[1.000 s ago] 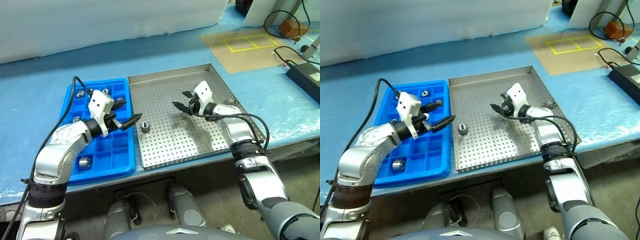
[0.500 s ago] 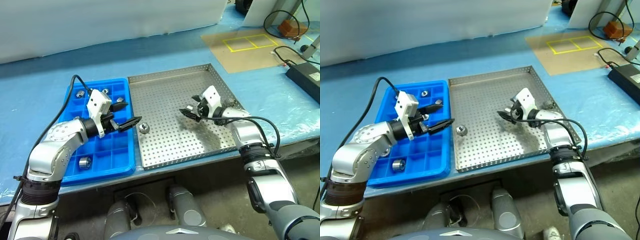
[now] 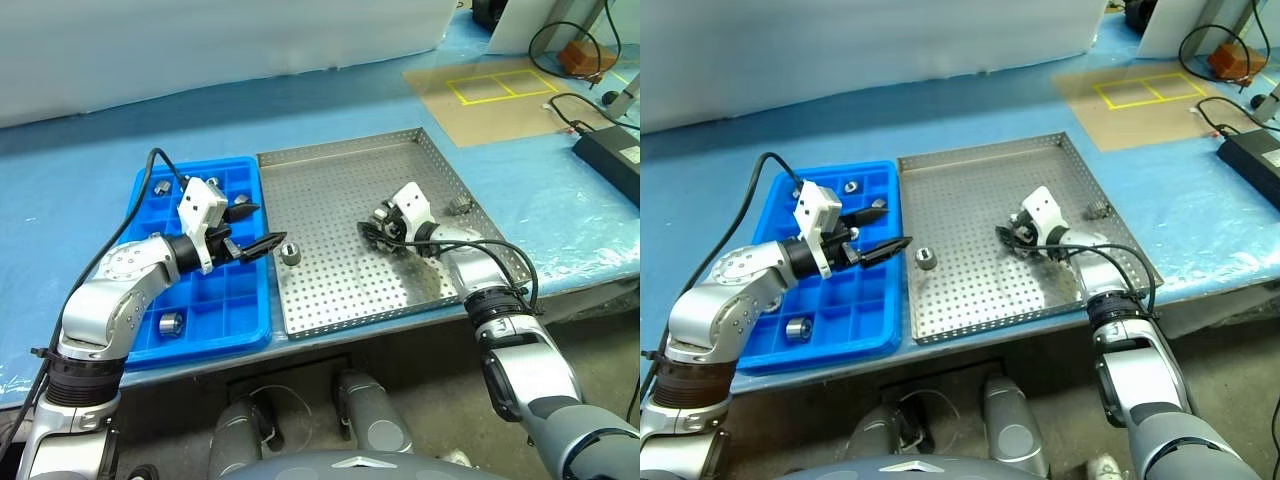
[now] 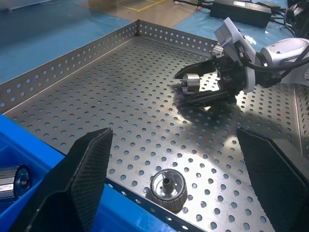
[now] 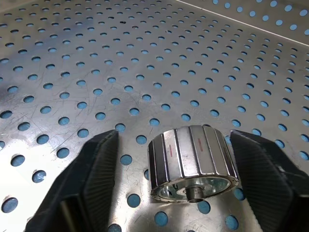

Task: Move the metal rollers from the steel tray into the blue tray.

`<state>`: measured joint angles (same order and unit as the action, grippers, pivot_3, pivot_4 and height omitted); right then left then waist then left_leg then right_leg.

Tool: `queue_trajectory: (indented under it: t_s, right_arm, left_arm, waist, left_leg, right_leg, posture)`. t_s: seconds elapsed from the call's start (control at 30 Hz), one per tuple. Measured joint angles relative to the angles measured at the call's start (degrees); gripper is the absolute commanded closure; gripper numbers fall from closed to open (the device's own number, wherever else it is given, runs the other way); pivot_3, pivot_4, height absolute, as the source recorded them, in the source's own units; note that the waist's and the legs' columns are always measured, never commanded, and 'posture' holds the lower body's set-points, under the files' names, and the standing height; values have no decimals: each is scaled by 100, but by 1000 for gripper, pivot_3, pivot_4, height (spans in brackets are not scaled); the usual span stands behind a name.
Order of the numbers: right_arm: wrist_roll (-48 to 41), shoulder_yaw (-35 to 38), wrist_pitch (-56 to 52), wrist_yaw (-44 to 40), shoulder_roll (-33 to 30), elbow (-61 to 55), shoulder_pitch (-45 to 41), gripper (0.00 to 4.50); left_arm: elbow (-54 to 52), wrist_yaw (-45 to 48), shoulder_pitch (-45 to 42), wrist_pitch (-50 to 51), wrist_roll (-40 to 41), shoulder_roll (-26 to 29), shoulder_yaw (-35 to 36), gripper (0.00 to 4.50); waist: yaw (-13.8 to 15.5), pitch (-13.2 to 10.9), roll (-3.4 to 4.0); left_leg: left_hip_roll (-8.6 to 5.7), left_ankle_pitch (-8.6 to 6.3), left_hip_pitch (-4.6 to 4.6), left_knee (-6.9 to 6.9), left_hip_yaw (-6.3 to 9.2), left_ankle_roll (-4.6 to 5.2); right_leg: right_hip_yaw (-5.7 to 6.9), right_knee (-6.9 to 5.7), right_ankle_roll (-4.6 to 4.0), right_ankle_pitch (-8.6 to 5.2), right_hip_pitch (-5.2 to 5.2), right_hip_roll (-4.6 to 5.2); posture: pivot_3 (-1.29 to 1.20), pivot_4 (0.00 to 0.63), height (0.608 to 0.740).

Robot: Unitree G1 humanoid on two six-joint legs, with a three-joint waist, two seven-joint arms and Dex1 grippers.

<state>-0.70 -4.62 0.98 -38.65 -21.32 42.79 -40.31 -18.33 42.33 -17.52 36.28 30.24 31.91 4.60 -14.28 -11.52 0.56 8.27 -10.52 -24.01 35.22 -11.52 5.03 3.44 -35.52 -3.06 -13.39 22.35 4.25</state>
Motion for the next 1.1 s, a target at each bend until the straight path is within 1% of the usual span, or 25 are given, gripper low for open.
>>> queue_trajectory:
  t_s: [0.1, 0.13, 0.37, 0.47, 0.53, 0.6, 0.67, 0.8, 0.9, 0.97, 1.1]
  right_arm:
    - [7, -2, 52, 4, 0, 5, 13, 2655]
    - [11, -4, 59, 7, 4, 1, 15, 2863]
    - [38, -30, 36, -124, 17, -114, 46, 2843]
    - [-3, -62, -212, -271, 122, -434, 91, 2843]
    - [-203, -61, -527, -466, 240, -899, 102, 2843]
    - [-374, -67, -772, -659, 313, -1347, 77, 2843]
    - [-533, -117, -1042, -908, 411, -1777, -16, 2843]
    - [-765, -354, -1329, -1324, 769, -2132, -294, 2843]
    - [-832, -548, -1356, -1558, 1187, -1933, -713, 2843]
    - [-831, -638, -1254, -1674, 1424, -1668, -1008, 2843]
    - [-828, -769, -999, -1936, 1903, -1034, -1492, 2843]
  left_arm:
    - [0, -8, 2, 0, 1, 1, -6, 194]
    - [0, -8, 2, 0, 1, 1, -9, 194]
    - [-83, 35, 121, 30, 30, 86, -9, 194]
    - [-311, 110, 473, 78, 108, 280, 11, 194]
    - [-669, 192, 912, 71, 105, 616, 106, 194]
    - [-1007, 260, 1327, 111, 205, 849, 412, 194]
    - [-1371, 271, 1713, 184, 416, 1034, 935, 194]
    - [-1751, 174, 2078, 336, 794, 1155, 1802, 194]
    - [-1933, -21, 2364, 452, 1050, 1151, 2402, 194]
    - [-2065, -159, 2585, 486, 1116, 1139, 2678, 194]
    - [-2374, -547, 3155, 489, 1151, 906, 3305, 194]
  waist:
    - [-1, 0, 0]
    - [-3, 0, 0]
    - [-24, 0, 0]
    - [-66, -1, 0]
    - [-106, -4, -4]
    - [-95, -5, -5]
    - [-60, -6, -7]
    - [25, -8, -9]
    - [117, -10, -13]
    - [204, -11, -16]
    - [488, -16, -28]
  left_leg:
    - [0, 0, 0, 0, 0, 0]
    - [0, 0, 0, 0, 0, 0]
    - [1, 0, -2, -1, 0, 0]
    - [2, 1, -8, -3, 0, 1]
    - [5, 2, -14, -6, -1, -2]
    - [8, 7, -12, -14, -1, -11]
    - [10, 10, -8, -14, -1, -17]
    - [8, 10, 8, -13, 0, -22]
    - [8, 15, 10, -15, 0, -31]
    - [9, 18, 10, -22, 1, -37]
    - [9, 22, -6, -48, -3, -46]
  right_leg:
    - [0, 0, 0, 0, 0, 0]
    - [0, -1, 0, 0, 1, 0]
    - [0, 0, 0, 0, 4, 0]
    - [0, -3, 0, 0, 14, -1]
    - [-5, -13, 0, 0, 29, -4]
    - [-4, -16, 0, -1, 32, -6]
    - [-2, -21, 0, -1, 29, -6]
    - [-3, -20, 0, -1, 14, -5]
    - [-5, -27, 0, -1, 21, -5]
    - [-5, -27, -1, -1, 25, -5]
    - [-9, -21, -4, -1, 54, -6]
  posture:
    - [-538, 150, 740]
    - [-539, 150, 740]
    - [-537, 150, 740]
    - [-533, 150, 740]
    - [-524, 150, 740]
    - [-493, 150, 740]
    - [-464, 150, 740]
    - [-376, 150, 740]
    - [-307, 150, 740]
    - [-250, 150, 740]
    - [-153, 150, 740]
